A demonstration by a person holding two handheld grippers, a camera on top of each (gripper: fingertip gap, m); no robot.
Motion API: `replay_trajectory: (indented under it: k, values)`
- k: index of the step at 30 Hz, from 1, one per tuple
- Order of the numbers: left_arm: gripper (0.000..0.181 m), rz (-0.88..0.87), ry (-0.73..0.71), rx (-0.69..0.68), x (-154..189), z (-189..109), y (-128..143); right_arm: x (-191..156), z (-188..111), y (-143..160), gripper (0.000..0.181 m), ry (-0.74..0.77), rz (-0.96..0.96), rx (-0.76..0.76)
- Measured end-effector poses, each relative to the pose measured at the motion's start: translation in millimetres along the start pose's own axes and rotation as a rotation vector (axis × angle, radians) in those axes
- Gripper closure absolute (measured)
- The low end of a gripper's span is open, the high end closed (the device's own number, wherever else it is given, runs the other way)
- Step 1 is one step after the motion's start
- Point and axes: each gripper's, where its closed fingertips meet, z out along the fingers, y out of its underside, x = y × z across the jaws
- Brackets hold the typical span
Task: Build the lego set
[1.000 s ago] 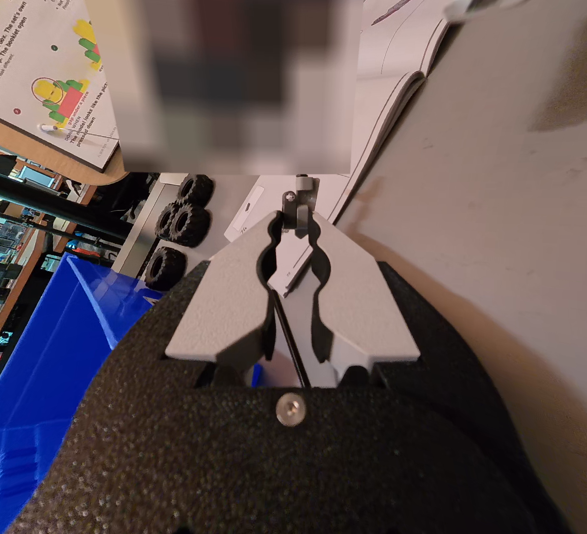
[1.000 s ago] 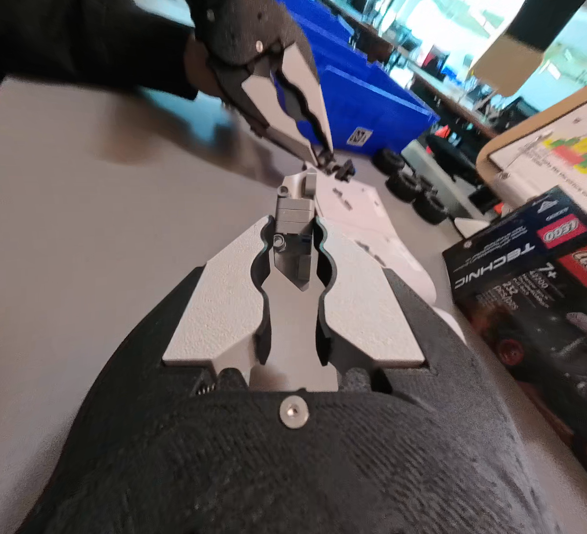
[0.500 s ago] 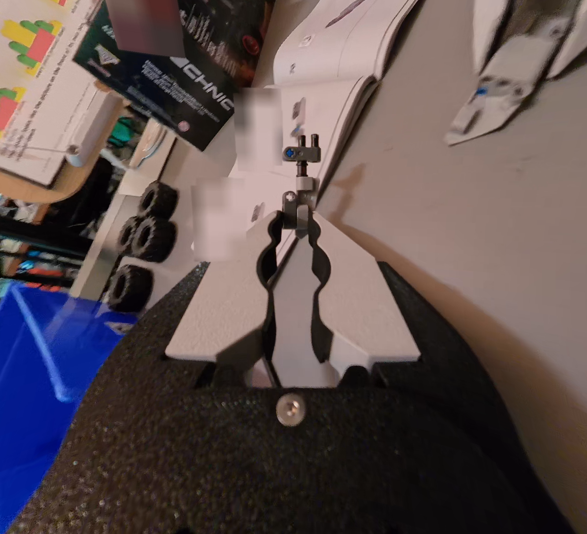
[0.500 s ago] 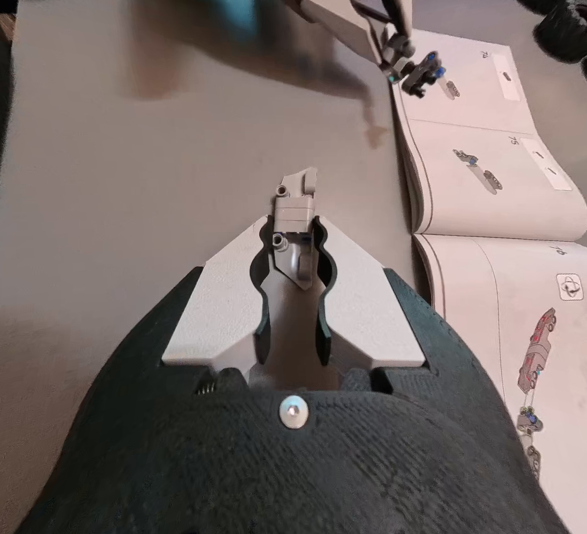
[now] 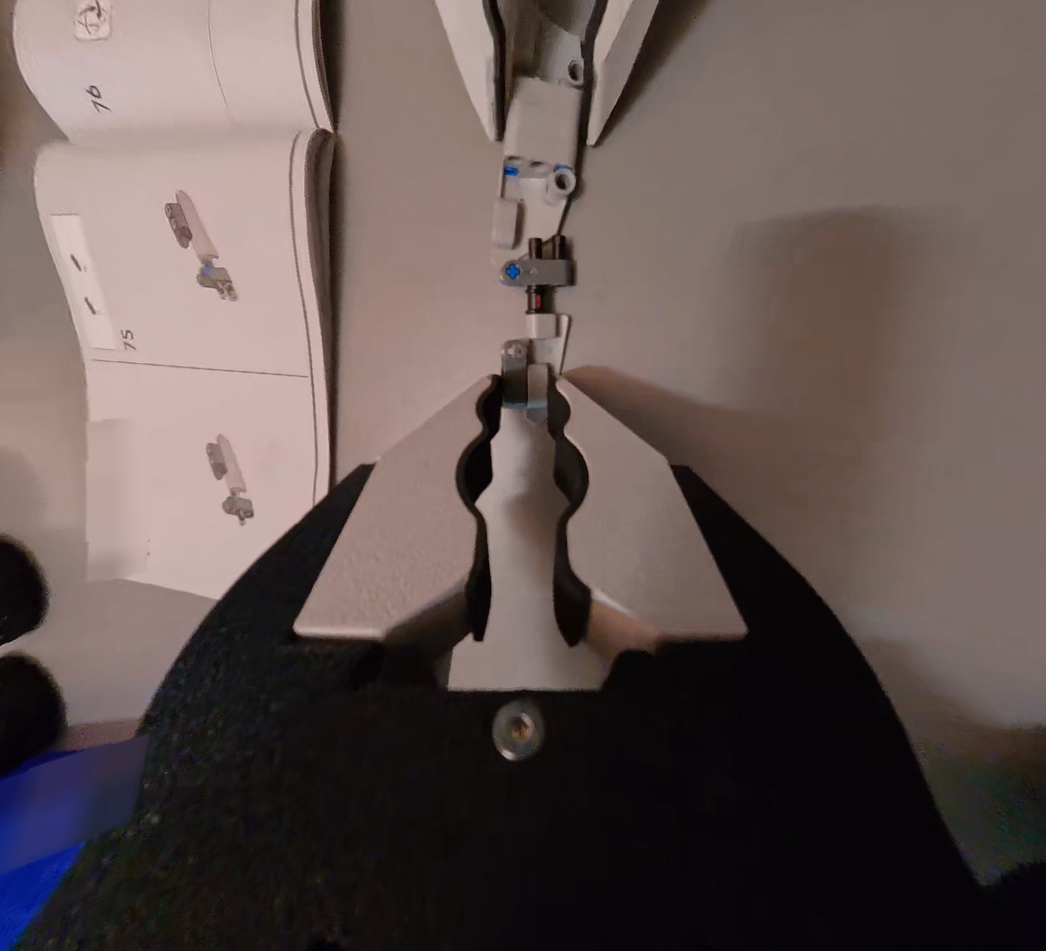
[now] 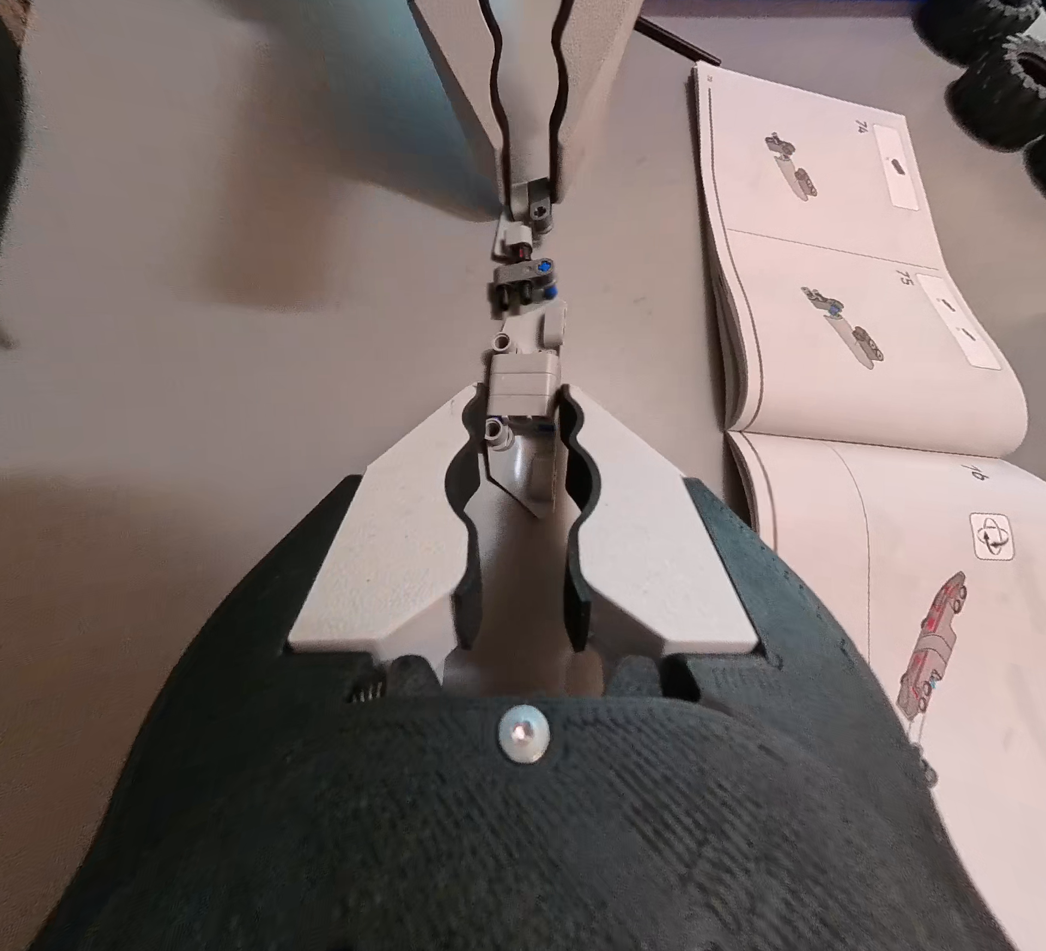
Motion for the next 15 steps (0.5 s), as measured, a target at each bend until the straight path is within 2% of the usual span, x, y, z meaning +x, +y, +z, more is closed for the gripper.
replay_trajectory:
  k: [4, 6, 11, 13, 15]
  values:
    - [0.168, -0.010, 0.111, -0.023, 11.7, -2.2, 1.2, 0.2, 0.0, 0.3, 0.158, -0.011, 0.006, 0.000]
    - [0.168, -0.005, 0.116, -0.001, 12.1, -1.5, 0.7, 0.0, -0.1, 0.4, 0.157, -0.019, 0.014, 0.000]
    - [0.154, -0.055, 0.127, 0.178, 13.2, -8.8, -16.4, -0.1, -0.3, 1.2, 0.157, -0.047, 0.020, 0.000]
    - [0.158, -0.034, 0.108, 0.229, 12.6, -10.8, -24.4, -0.2, -0.2, 1.4, 0.157, -0.058, 0.025, -0.001]
    - [0.162, -0.005, 0.100, 0.214, 13.9, -6.7, -23.5, -0.2, -0.1, 1.6, 0.158, -0.066, 0.030, -0.001]
